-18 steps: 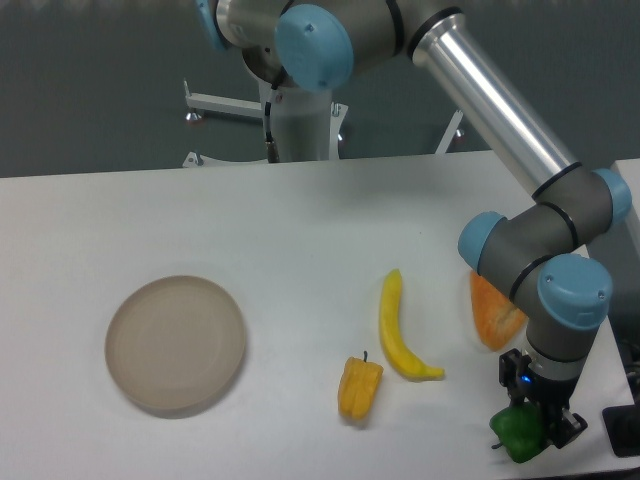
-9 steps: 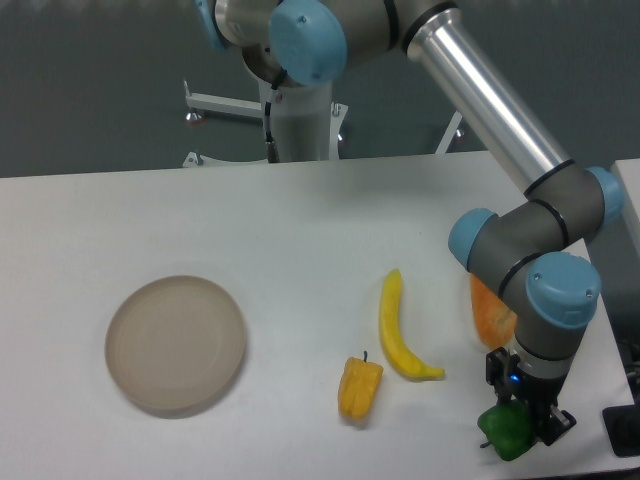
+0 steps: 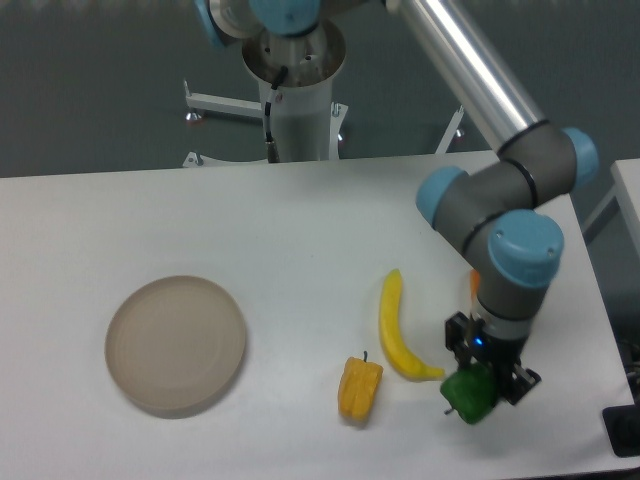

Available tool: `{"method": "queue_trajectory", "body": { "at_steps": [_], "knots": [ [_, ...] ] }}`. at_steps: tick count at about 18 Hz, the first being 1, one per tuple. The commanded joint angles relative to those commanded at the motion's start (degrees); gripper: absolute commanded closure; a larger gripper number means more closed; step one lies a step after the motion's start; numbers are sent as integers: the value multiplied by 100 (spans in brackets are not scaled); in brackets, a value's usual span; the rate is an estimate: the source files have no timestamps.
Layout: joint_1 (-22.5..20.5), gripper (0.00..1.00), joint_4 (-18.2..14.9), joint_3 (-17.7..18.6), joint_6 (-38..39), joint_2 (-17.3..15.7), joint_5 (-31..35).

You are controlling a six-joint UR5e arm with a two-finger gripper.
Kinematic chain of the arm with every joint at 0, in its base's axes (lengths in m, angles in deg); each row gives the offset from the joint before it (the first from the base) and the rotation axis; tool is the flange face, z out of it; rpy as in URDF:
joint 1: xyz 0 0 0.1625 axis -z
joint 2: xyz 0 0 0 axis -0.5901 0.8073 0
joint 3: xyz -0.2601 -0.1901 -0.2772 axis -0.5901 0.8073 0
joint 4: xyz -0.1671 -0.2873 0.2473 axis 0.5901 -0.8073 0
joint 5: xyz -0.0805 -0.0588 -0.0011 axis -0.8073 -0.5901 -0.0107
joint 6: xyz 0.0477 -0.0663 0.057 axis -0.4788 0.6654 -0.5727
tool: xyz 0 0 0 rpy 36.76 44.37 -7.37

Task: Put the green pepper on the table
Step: 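Lift the green pepper and carry it past the banana toward the plate, then lower the green pepper onto the table beside the banana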

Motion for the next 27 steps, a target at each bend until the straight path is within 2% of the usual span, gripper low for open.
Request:
{"method": "queue_trajectory", "body": {
  "at_steps": [6, 10, 13, 17, 19, 22, 27],
  "knots": [
    [202, 70, 44, 1680, 0, -1284, 27],
    [290, 70, 44, 2200, 70, -1795, 0],
    [387, 70, 105, 2736, 202, -2103, -9],
    [659, 70, 543, 3194, 658, -2192, -18],
    [712, 70, 773, 3300, 896, -2148, -87],
    [730, 69, 800, 3318, 1318, -2069, -544],
    [633, 70, 861, 3309, 986, -1823, -1072]
  ]
}}
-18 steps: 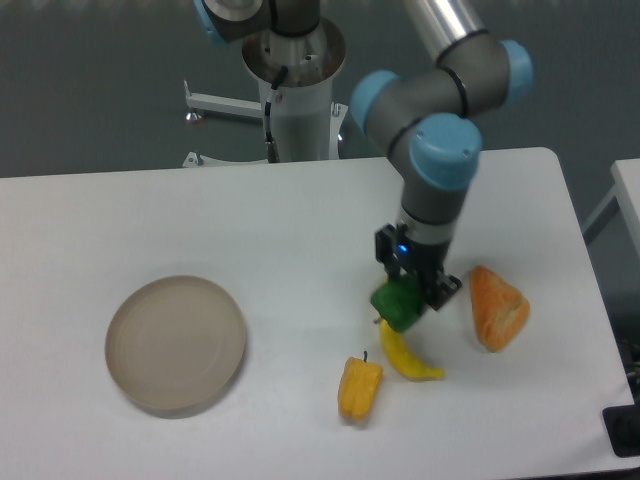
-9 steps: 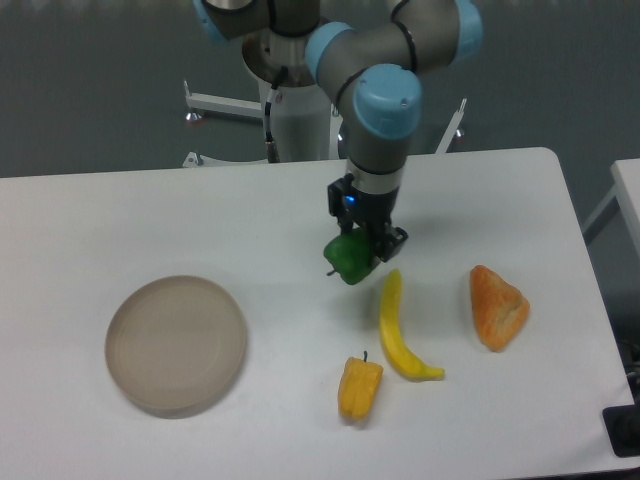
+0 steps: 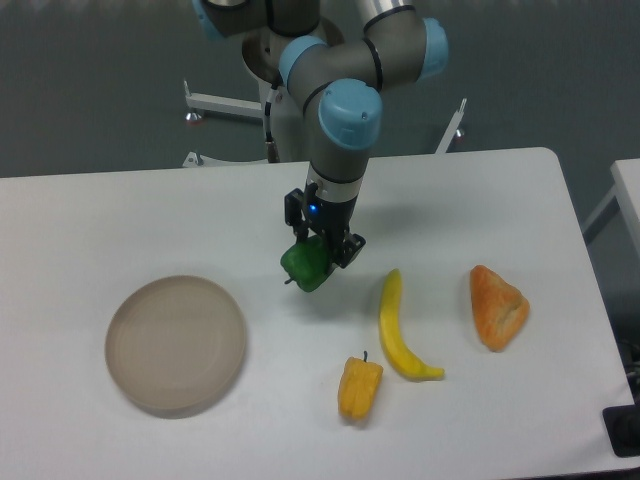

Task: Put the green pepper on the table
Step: 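Lower the green pepper onto the table beside the banana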

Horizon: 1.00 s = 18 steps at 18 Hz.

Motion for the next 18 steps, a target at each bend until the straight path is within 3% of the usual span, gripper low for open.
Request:
{"method": "queue_trajectory", "body": {
  "at_steps": [3, 18],
  "knots": [
    [9, 70, 228, 0, -176, 185, -9],
    [-17, 68, 237, -88, -432, 519, 0]
  ]
}}
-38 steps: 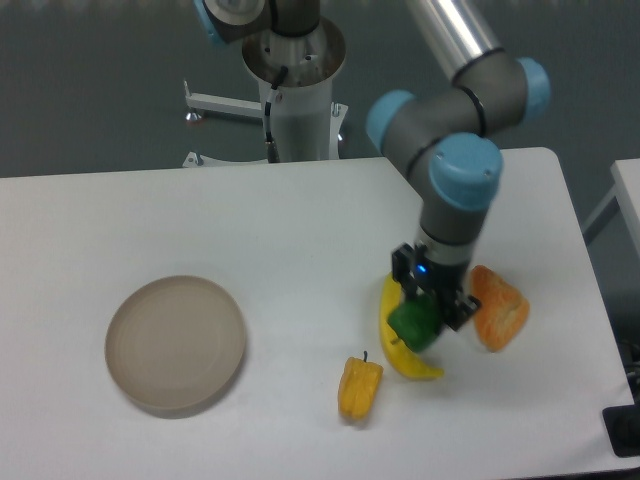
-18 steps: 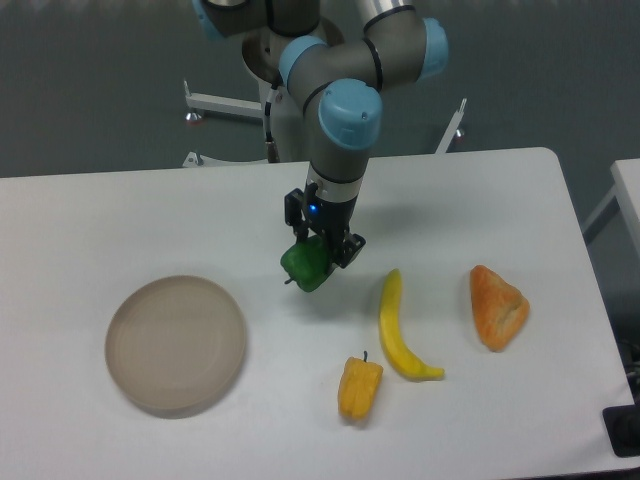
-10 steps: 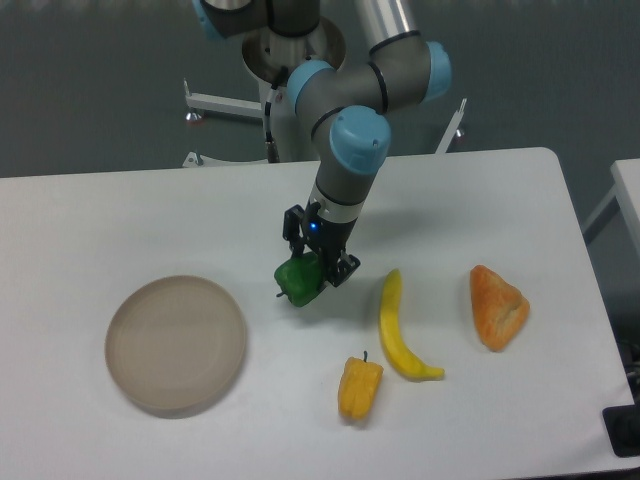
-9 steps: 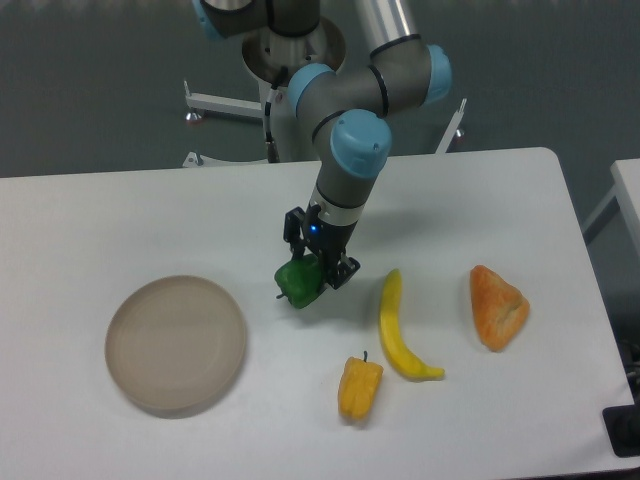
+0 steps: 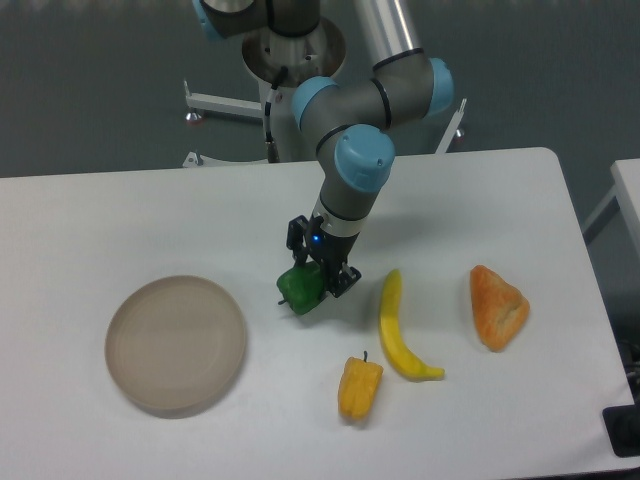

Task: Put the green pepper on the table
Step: 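Lower the green pepper onto the table beside the banana, then open the gripper and raise it away from the green pepper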

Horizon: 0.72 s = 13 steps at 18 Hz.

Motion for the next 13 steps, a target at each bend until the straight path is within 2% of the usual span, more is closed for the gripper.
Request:
{"method": "queue_trajectory", "body": {
  "at_steps": [10, 13],
  "knots": [
    [-44, 62, -9, -53, 52, 62, 0],
    [-44, 44, -9, -62, 53, 62, 0]
  ]
}}
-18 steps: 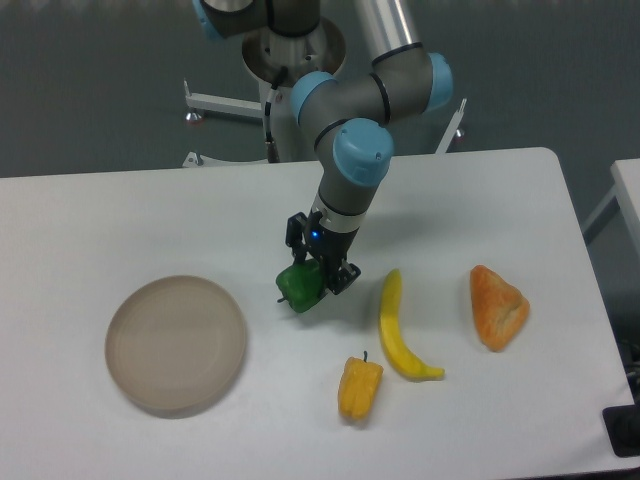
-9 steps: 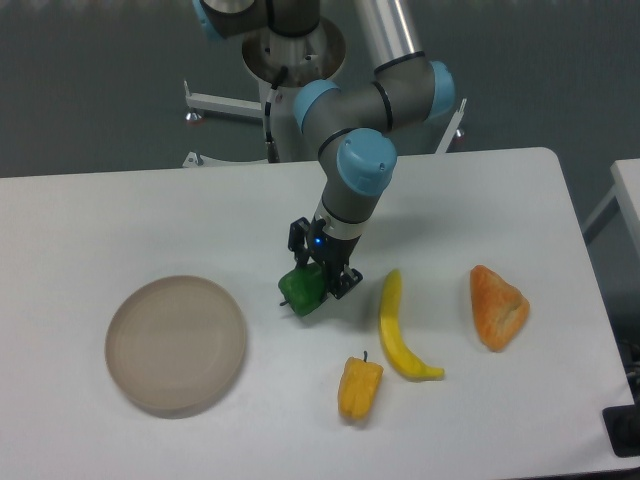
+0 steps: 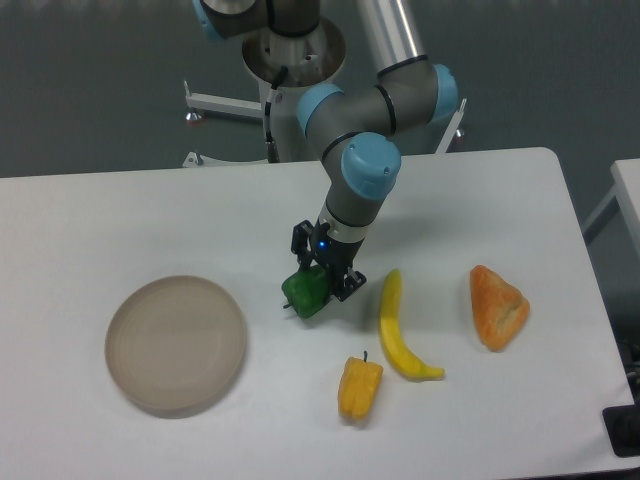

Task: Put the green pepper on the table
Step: 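Open the gripper and raise it away from the green pepper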

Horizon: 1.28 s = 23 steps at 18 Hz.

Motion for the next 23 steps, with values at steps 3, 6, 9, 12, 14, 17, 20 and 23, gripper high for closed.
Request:
{"method": "queue_trajectory", "body": {
  "at_steps": [3, 6, 9, 12, 14, 17, 20, 23],
  "knots": [
    [-9, 26, 0, -26, 9, -9, 0],
    [-44, 11, -9, -96, 0, -35, 0],
    [-70, 0, -26, -132, 53, -79, 0],
    [-123, 0, -53, -316, 97, -114, 44],
    [-202, 0, -105, -526, 97, -167, 44],
    [-316, 0, -184, -912, 70, -106, 53],
    [-518, 0, -579, -1361, -26, 43, 53],
    [-755, 0, -650, -1660, -429, 167, 61]
  ]
}}
